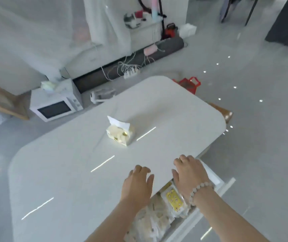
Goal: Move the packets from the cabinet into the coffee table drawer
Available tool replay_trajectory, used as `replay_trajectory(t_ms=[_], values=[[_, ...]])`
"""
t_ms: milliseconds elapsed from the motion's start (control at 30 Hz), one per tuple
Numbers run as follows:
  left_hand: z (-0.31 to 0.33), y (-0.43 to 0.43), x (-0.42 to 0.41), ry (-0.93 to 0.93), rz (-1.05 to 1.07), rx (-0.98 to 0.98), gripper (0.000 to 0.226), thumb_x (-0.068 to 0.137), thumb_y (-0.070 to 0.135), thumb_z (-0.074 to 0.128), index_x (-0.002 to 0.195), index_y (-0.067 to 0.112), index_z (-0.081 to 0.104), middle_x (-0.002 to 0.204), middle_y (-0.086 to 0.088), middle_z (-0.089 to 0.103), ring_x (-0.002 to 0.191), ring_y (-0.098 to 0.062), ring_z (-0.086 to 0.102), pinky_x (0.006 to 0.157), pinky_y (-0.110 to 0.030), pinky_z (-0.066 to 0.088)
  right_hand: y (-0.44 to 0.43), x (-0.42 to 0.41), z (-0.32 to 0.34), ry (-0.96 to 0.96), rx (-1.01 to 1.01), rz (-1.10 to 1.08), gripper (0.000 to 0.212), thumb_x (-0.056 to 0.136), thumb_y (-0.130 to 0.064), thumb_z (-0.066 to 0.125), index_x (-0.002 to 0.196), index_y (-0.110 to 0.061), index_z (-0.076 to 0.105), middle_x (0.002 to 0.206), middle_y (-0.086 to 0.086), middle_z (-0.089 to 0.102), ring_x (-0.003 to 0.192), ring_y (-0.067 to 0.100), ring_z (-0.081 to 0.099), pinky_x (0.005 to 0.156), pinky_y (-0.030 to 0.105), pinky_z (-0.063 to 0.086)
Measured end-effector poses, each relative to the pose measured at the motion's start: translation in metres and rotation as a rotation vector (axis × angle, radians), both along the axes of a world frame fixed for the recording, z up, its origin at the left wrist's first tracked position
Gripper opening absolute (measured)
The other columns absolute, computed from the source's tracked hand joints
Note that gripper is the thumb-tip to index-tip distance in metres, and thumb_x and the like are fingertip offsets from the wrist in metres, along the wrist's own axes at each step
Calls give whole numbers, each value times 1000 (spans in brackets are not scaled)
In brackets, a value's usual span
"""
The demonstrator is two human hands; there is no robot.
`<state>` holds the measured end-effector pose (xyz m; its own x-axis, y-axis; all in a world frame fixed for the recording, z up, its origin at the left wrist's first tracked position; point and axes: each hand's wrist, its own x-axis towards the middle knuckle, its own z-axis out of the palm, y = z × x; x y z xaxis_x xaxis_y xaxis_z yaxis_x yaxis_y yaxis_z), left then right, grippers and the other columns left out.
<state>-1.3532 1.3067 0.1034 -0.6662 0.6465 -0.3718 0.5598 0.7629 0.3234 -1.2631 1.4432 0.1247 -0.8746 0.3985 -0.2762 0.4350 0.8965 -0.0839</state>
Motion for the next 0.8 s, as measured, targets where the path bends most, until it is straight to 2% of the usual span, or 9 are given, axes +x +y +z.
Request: replay_trajectory(t_ms=[167,333,533,667,800], values=[[124,-28,-35,241,23,25,36,102,37,28,133,26,45,133,10,43,119,-13,46,91,-25,37,-20,-29,117,105,62,146,35,101,-28,25,124,-15,47,124,1,51,115,20,46,92,30,34],[201,-74,-33,403,69,-9,37,103,36,25,132,26,46,132,6,44,120,-17,44,95,-28,34,-62,-60,195,198,99,269,35,101,-28,23,124,-16,47,126,4,48,117,21,44,92,31,36],[243,-155,-28,501,374,64,36,103,33,26,126,25,53,127,6,48,114,-18,48,90,-28,35,-153,-94,239,332,43,564,35,100,-28,26,122,-16,51,126,4,49,118,21,44,95,33,36],[253,-224,-13,515,553,26,38,103,34,24,124,24,53,126,5,50,115,-18,47,92,-29,36,-226,-104,258,348,17,745,37,101,-29,26,123,-15,51,127,6,50,119,22,44,97,34,36],[266,-294,-2,554,732,10,36,102,35,24,118,22,54,120,5,53,111,-18,51,87,-30,38,-296,-106,275,370,-21,881,37,100,-27,26,124,-11,51,128,8,51,119,23,44,99,33,36]])
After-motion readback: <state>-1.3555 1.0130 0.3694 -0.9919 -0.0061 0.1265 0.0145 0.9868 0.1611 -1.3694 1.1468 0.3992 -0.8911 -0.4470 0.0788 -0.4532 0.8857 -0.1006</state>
